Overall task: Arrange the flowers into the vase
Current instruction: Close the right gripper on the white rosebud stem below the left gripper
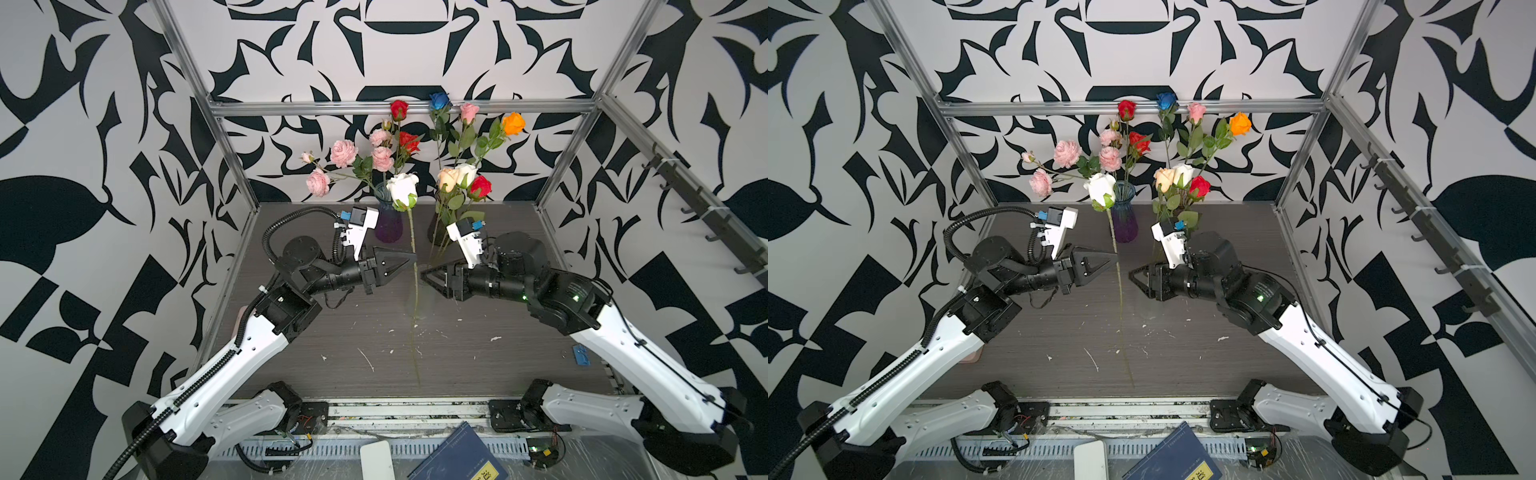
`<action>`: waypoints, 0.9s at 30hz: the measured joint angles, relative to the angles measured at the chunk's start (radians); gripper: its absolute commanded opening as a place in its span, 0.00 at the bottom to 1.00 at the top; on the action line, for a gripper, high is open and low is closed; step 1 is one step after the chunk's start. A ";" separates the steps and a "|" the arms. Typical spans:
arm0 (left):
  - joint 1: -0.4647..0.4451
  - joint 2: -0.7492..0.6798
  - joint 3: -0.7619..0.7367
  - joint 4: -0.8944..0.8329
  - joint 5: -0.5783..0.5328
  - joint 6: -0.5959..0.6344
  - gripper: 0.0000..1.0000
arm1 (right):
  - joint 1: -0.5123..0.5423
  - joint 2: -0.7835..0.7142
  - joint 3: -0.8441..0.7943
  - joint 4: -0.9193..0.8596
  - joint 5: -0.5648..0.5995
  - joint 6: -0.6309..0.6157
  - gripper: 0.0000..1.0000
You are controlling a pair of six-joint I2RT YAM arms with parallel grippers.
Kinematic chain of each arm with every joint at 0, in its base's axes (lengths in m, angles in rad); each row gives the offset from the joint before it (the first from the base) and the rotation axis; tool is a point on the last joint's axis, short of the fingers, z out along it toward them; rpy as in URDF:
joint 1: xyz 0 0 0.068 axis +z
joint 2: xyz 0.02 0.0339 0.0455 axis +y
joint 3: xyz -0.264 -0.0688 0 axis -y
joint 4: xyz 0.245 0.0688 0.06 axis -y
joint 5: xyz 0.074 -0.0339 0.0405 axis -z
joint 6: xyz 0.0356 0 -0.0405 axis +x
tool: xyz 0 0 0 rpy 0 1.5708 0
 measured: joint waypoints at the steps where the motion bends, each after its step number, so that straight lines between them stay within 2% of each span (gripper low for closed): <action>1: -0.003 0.003 0.001 0.006 0.000 -0.001 0.04 | 0.009 -0.003 -0.011 0.021 -0.001 0.000 0.51; 10: -0.017 0.015 0.020 0.031 0.005 -0.003 0.04 | 0.039 0.000 -0.017 0.103 -0.045 -0.005 0.34; 16: -0.017 0.013 0.021 0.017 0.013 0.010 0.04 | 0.039 -0.057 -0.020 0.124 -0.020 -0.005 0.31; 20: -0.017 0.010 0.023 0.002 0.013 0.021 0.04 | 0.039 -0.082 0.002 0.146 -0.083 -0.005 0.27; 27: -0.017 0.010 0.045 -0.011 0.015 0.023 0.04 | 0.039 -0.011 0.029 0.181 -0.165 0.000 0.27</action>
